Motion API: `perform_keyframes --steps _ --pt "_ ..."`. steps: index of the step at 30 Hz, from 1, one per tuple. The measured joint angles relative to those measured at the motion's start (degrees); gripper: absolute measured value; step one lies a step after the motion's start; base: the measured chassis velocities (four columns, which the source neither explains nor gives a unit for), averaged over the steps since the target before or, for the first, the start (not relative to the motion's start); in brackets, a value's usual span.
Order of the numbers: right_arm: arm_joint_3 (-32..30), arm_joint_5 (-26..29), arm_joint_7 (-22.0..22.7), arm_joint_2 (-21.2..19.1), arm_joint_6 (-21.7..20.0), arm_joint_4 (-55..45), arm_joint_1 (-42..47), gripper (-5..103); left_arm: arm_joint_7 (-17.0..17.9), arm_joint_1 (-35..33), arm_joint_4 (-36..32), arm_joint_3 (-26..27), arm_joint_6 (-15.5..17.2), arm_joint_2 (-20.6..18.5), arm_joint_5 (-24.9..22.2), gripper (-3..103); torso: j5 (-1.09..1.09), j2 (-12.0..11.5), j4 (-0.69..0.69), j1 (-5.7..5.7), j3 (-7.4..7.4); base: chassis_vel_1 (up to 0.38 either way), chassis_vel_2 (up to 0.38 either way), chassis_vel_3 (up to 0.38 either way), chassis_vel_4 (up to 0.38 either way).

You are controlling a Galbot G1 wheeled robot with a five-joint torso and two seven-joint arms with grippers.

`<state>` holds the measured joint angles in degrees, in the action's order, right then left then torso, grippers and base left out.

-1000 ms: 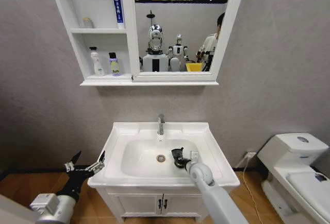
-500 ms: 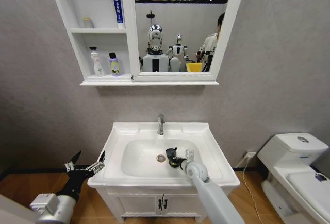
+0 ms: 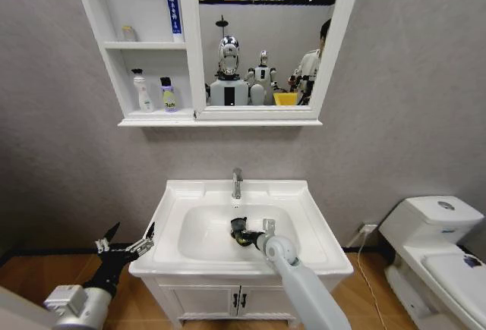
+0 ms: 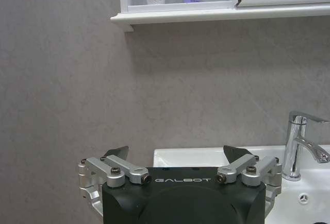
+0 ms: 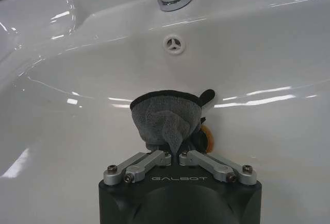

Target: Move facial cleanser and shampoo from washbasin to cabinet, then wipe washbasin with towel.

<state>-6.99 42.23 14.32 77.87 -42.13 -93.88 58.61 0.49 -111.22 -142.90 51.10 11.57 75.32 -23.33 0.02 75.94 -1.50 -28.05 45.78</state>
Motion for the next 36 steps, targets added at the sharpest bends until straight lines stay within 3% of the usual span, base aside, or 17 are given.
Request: perform_keyframes --steps 10,17,26,36 --pt "0.57 -1.07 -4.31 1.96 0.00 5.35 -2.76 1 0.00 0.00 0.00 0.00 0.00 0.00 0.00 100 0.00 0.00 0.00 0.00 0.00 0.000 0.000 0.000 0.000" --pt "1.00 -1.15 -4.75 3.26 0.01 7.47 -3.78 1 0.00 0.00 0.00 0.00 0.00 0.00 0.00 100 0.00 0.00 0.00 0.00 0.00 0.000 0.000 0.000 0.000" --pt "0.58 -1.61 -2.91 2.79 0.02 7.84 -3.81 1 0.00 0.00 0.00 0.00 0.00 0.00 0.00 100 -0.01 0.00 0.01 0.00 0.00 0.000 0.000 0.000 0.000" --pt "-1.52 0.32 1.13 -0.97 0.01 3.09 -1.04 1 0.00 0.00 0.00 0.00 0.00 0.00 0.00 100 -0.01 0.00 0.00 0.00 0.00 0.000 0.000 0.000 0.000"
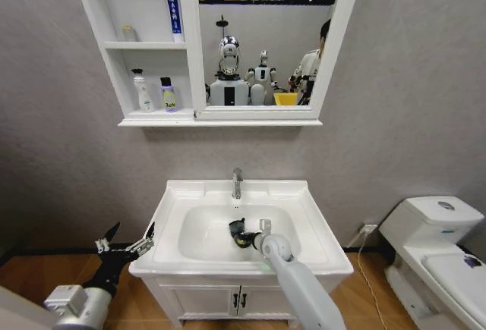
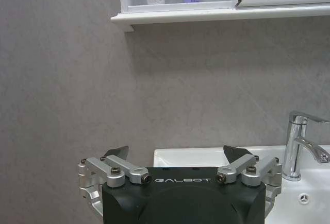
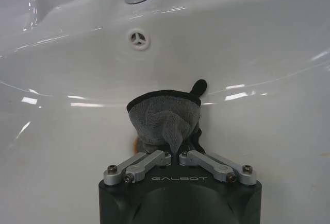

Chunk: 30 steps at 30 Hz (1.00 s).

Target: Move facial cleanser and shampoo from washbasin to cabinet, then wipe washbasin with towel.

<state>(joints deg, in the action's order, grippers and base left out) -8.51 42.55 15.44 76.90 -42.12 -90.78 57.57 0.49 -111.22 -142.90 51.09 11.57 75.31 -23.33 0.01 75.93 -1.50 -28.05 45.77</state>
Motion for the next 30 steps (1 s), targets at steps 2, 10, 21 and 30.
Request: perform_keyframes --steps 2,10,21,30 --pt "-0.33 0.05 0.26 -0.42 0.00 -0.58 0.31 1 0.00 0.00 0.00 0.00 0.00 0.00 0.00 100 0.00 0.00 0.00 0.00 0.00 0.000 0.000 0.000 0.000" --pt "-2.27 1.45 2.94 -3.63 -0.01 -5.42 3.11 1 0.00 0.00 0.00 0.00 0.00 0.00 0.00 100 0.00 0.00 0.00 0.00 0.00 0.000 0.000 0.000 0.000" --pt "-5.05 1.74 5.08 -6.36 -0.02 -9.93 6.24 1 0.00 0.00 0.00 0.00 0.00 0.00 0.00 100 0.00 0.00 0.00 0.00 0.00 0.000 0.000 0.000 0.000" --pt "-4.93 4.50 9.59 -8.91 -0.02 -13.48 8.09 1 0.00 0.00 0.00 0.00 0.00 0.00 0.00 100 0.00 0.00 0.00 0.00 0.00 0.000 0.000 0.000 0.000"
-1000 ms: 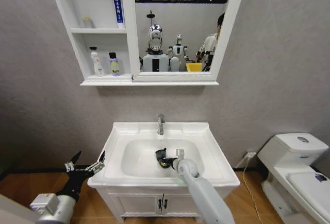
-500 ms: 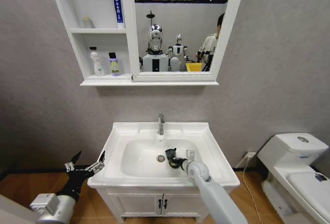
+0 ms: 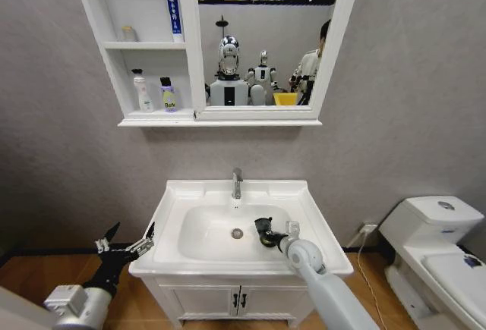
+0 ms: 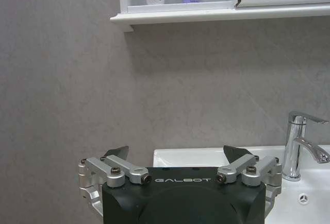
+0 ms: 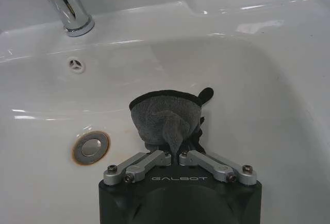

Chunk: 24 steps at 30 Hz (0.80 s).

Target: Move facial cleanser and shampoo from washbasin to cabinet, then wipe washbasin with towel.

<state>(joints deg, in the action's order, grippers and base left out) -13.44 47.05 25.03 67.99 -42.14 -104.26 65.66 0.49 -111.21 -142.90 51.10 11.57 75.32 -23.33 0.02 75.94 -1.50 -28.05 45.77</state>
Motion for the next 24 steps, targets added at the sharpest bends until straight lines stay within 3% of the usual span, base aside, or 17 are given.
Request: perform_keyframes --steps 13,24 --pt "1.62 -0.67 -1.29 3.05 0.00 4.00 -1.28 1 0.00 0.00 0.00 0.00 0.00 0.00 0.00 100 0.01 0.00 0.00 0.00 0.00 0.000 0.000 0.000 0.000" --pt "4.21 -1.14 -6.39 5.46 0.01 8.74 -4.33 1 0.00 0.00 0.00 0.00 0.00 0.00 0.00 100 0.01 0.00 0.00 0.00 0.00 0.000 0.000 0.000 0.000"
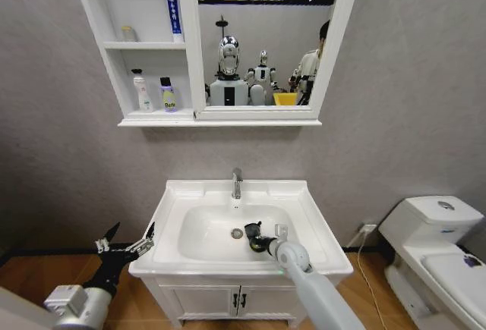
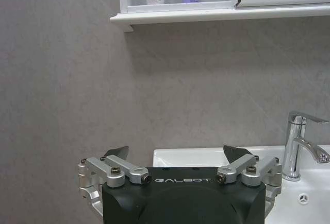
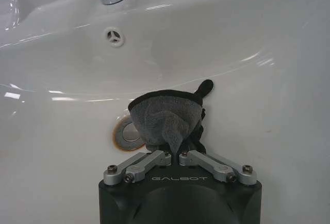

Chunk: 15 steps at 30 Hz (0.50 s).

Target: Move facial cleanser and shampoo from washbasin to cabinet, then wipe washbasin with towel.

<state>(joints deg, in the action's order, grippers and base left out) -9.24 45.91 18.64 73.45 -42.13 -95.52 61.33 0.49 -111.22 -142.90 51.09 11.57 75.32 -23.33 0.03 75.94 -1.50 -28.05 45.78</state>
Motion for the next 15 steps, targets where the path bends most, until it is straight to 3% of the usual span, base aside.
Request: perform_keyframes --steps 7,15 --pt "1.90 -0.56 -4.12 1.27 0.02 2.64 -1.91 1 0.00 0.00 0.00 0.00 0.00 0.00 0.00 100 -0.01 0.00 0.00 0.00 0.00 0.000 0.000 0.000 0.000" --pt "3.65 -0.78 -5.51 2.41 0.01 4.99 -4.08 1 0.00 0.00 0.00 0.00 0.00 0.00 0.00 100 0.00 0.00 0.00 0.00 0.00 0.000 0.000 0.000 0.000"
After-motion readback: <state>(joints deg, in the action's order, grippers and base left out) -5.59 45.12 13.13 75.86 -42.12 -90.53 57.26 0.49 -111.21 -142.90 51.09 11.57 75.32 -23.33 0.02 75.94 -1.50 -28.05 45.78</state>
